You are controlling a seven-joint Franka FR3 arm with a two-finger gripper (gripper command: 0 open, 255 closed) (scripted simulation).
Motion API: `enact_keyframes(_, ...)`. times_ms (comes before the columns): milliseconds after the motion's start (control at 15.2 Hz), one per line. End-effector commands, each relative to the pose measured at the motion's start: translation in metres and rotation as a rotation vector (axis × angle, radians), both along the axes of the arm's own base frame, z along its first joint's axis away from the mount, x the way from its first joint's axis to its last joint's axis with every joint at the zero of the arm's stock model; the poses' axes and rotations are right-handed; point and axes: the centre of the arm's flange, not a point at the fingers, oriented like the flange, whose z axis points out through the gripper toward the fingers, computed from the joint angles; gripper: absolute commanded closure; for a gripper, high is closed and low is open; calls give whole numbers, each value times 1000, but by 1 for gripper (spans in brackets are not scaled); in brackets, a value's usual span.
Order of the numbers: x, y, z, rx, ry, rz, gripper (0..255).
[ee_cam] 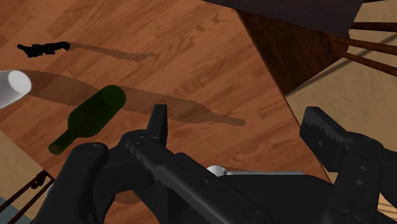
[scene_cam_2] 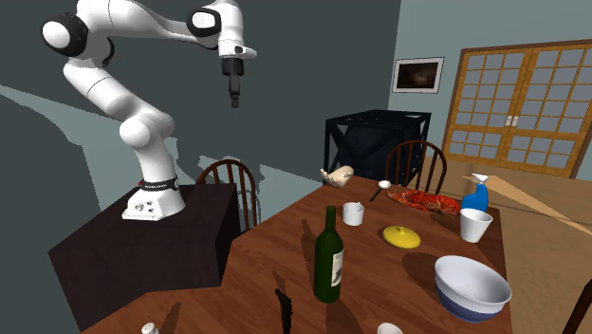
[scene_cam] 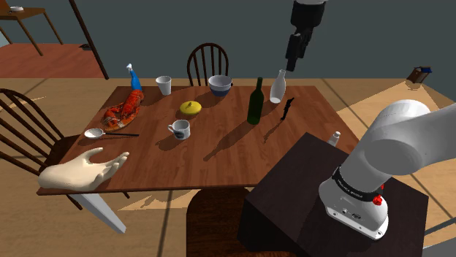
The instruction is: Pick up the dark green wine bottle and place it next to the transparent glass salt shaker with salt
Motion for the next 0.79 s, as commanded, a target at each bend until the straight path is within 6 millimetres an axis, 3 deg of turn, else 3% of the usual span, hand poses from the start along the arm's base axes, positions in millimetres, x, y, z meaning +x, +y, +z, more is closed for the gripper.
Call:
enact_keyframes(0, 0, 0, 0, 0, 0, 0, 0)
enact_keyframes(726, 97, -95, -67, 34, 31, 9, 0)
